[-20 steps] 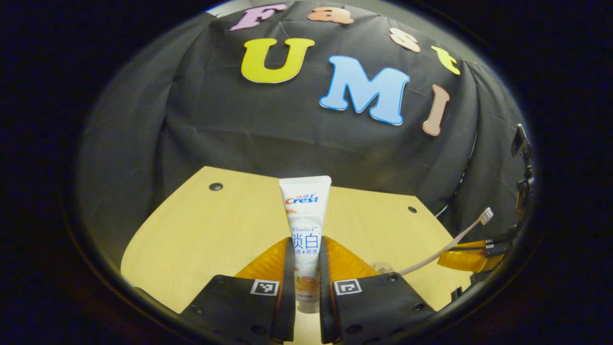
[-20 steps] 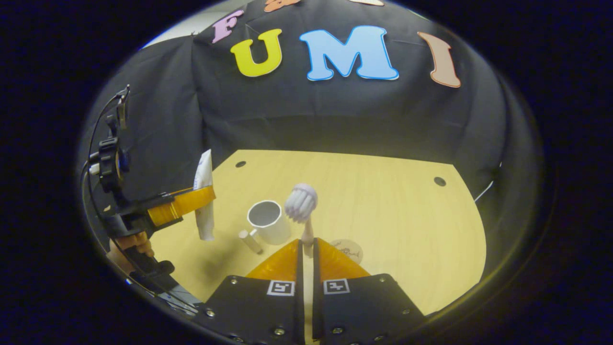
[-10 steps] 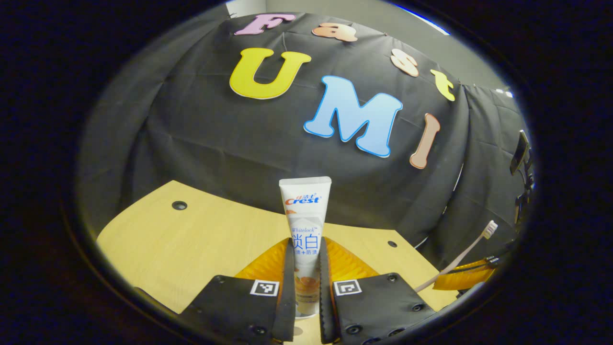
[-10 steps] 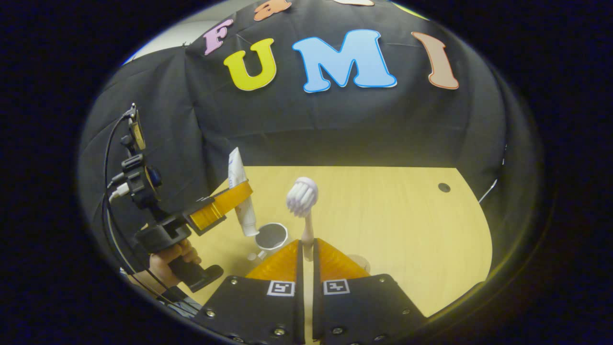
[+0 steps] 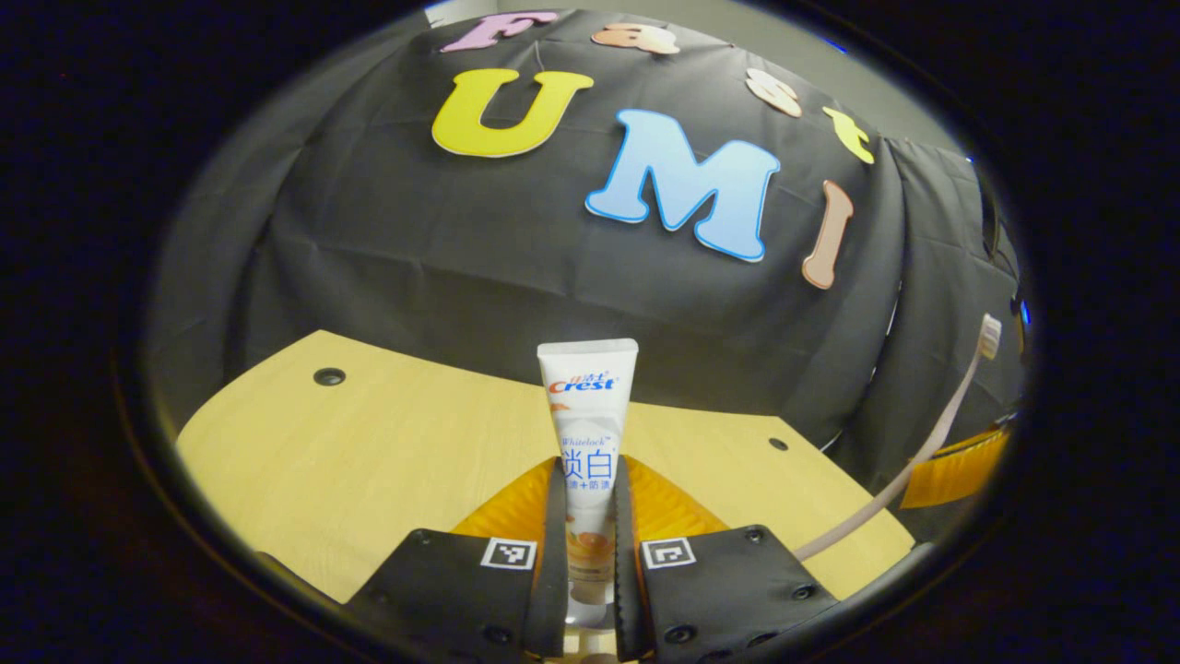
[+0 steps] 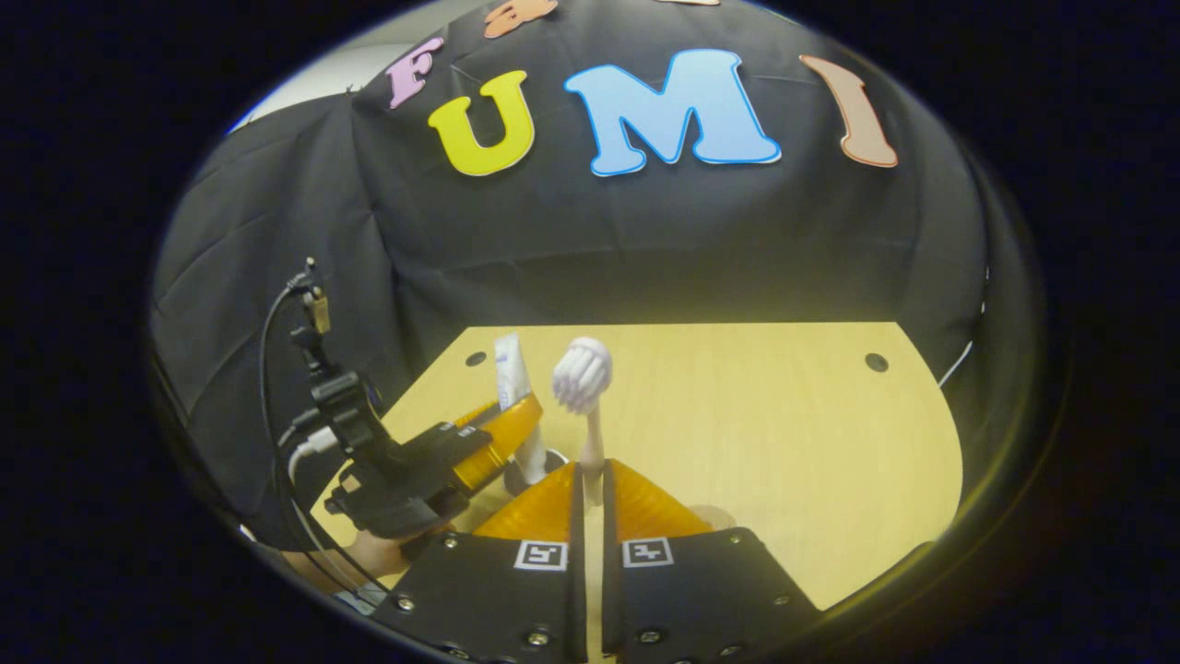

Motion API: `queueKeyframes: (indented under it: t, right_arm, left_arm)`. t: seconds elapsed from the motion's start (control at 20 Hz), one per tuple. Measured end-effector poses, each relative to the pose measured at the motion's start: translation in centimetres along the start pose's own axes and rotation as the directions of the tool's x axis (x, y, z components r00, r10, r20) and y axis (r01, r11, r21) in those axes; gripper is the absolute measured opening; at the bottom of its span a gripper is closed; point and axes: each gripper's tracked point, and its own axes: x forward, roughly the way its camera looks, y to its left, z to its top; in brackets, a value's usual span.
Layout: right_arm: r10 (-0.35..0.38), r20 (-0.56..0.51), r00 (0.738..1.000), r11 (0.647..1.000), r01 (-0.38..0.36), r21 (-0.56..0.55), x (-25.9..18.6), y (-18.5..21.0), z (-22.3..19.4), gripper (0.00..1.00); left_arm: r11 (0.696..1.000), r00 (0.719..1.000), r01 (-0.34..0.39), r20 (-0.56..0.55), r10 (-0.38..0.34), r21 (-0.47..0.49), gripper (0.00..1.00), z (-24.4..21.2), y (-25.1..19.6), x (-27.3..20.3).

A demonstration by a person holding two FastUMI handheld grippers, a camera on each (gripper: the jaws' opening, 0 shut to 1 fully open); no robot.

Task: Put the toothbrush and toothpaste on the desktop into the cup, then pick up the cup and place it on the coaster on the desktop.

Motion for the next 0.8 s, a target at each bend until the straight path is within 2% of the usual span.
queueKeyframes:
  t: [0.25, 0.3, 0.35, 0.4, 0.45, 0.5, 0.55, 0.6, 0.65, 0.75, 0.8]
  right_arm:
    - [0.034, -0.005, 0.999, 0.999, -0.034, -0.021, 1.8, 1.1, 0.5, 0.07]
    - [0.043, -0.011, 0.999, 0.999, -0.043, -0.025, 2.2, 1.4, 0.5, 0.07]
    - [0.049, -0.015, 0.999, 0.998, -0.05, -0.031, 2.4, 1.6, 0.4, 0.07]
    - [0.054, -0.017, 0.998, 0.998, -0.055, -0.041, 2.5, 1.7, 0.3, 0.07]
    - [0.055, -0.019, 0.998, 0.997, -0.056, -0.052, 2.8, 1.8, 0.3, 0.07]
    - [0.059, -0.022, 0.998, 0.996, -0.06, -0.059, 3.0, 1.9, 0.2, 0.07]
    - [0.065, -0.02, 0.998, 0.996, -0.066, -0.059, 3.1, 2.1, 0.3, 0.07]
    - [0.076, -0.016, 0.997, 0.995, -0.077, -0.058, 3.3, 2.3, 0.4, 0.07]
    - [0.085, -0.013, 0.996, 0.995, -0.085, -0.057, 3.5, 2.5, 0.6, 0.07]
    - [0.096, -0.014, 0.995, 0.993, -0.097, -0.061, 4.0, 2.8, 0.7, 0.07]
    - [0.104, -0.016, 0.994, 0.992, -0.105, -0.063, 4.4, 3.0, 0.7, 0.07]
  left_arm:
    - [1.0, 0.998, -0.004, -0.07, 0.005, 0.016, 0.33, -2.3, 0.1, -0.2]
    - [1.0, 0.996, -0.003, -0.086, 0.005, 0.017, 0.39, -2.7, -0.1, -0.6]
    - [1.0, 0.995, -0.005, -0.096, 0.007, 0.021, 0.36, -3.0, 0.0, -0.8]
    - [1.0, 0.994, -0.009, -0.107, 0.012, 0.022, 0.49, -3.2, 0.3, -1.2]
    - [1.0, 0.995, -0.016, -0.102, 0.018, 0.022, 0.53, -3.1, 0.4, -1.6]
    - [1.0, 0.995, -0.018, -0.099, 0.02, 0.024, 0.52, -2.8, 0.5, -2.0]
    - [0.999, 0.995, -0.026, -0.098, 0.027, 0.021, 0.66, -2.6, 0.7, -2.6]
    - [0.999, 0.995, -0.029, -0.097, 0.03, 0.014, 0.68, -2.5, 0.9, -3.0]
    - [1.0, 0.995, -0.03, -0.098, 0.03, 0.004, 0.9, -2.4, 1.1, -3.8]
    - [0.999, 0.994, -0.038, -0.104, 0.036, -0.017, 0.79, -2.5, 1.5, -5.1]
    - [0.999, 0.993, -0.044, -0.107, 0.041, -0.025, 0.84, -2.6, 1.6, -5.9]
